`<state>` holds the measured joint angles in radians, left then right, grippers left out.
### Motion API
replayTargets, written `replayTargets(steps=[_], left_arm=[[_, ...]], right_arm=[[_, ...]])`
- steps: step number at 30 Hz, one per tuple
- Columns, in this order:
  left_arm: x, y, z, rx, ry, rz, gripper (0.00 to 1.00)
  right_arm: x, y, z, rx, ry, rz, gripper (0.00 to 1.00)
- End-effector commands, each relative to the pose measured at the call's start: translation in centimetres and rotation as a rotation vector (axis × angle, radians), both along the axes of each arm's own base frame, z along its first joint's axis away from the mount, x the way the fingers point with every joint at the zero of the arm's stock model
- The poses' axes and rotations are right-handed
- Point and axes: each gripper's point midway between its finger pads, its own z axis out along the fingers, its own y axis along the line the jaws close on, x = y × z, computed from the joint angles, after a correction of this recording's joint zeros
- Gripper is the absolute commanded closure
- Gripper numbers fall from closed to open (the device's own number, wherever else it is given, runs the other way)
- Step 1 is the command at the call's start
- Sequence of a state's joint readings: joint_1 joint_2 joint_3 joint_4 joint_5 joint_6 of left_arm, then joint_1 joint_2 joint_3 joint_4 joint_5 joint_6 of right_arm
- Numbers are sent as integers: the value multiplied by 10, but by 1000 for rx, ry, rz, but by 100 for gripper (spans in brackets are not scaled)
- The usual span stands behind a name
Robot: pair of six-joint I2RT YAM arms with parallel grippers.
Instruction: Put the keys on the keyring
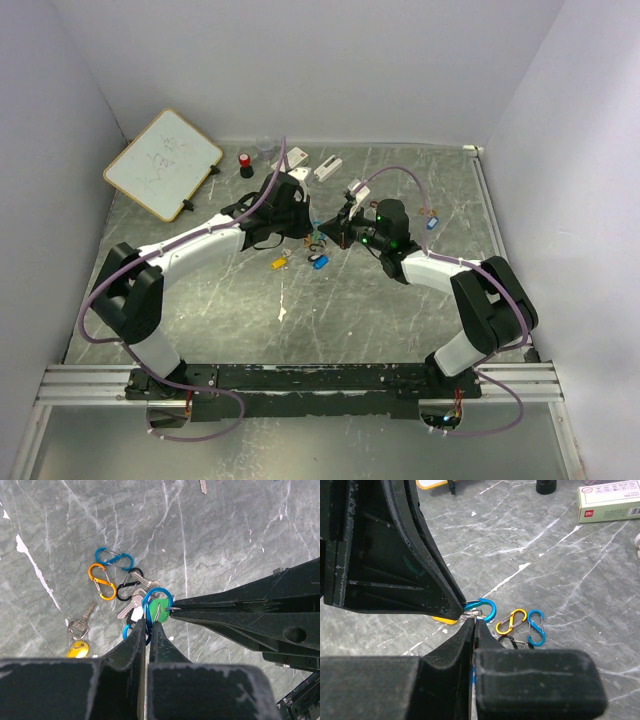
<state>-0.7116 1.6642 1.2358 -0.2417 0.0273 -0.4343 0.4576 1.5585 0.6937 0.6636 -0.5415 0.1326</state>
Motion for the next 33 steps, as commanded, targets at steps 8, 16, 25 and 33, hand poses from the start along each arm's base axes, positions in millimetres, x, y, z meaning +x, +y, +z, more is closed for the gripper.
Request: replayTargets(steps=[8, 16, 25, 33], left_arm=[[-6, -4, 30, -44, -39, -18, 93], [-9, -2, 26, -37, -28, -21, 93], [-8, -3, 23, -45, -30, -18, 93], [-6, -1, 16, -24, -11, 2, 61]], right_arm=[[8, -8, 8, -6, -32, -40, 100], [13, -15, 13, -15, -49, -58, 100], [19, -22, 16, -35, -58, -66, 100], [22, -26, 17, -42, -64, -81, 100]])
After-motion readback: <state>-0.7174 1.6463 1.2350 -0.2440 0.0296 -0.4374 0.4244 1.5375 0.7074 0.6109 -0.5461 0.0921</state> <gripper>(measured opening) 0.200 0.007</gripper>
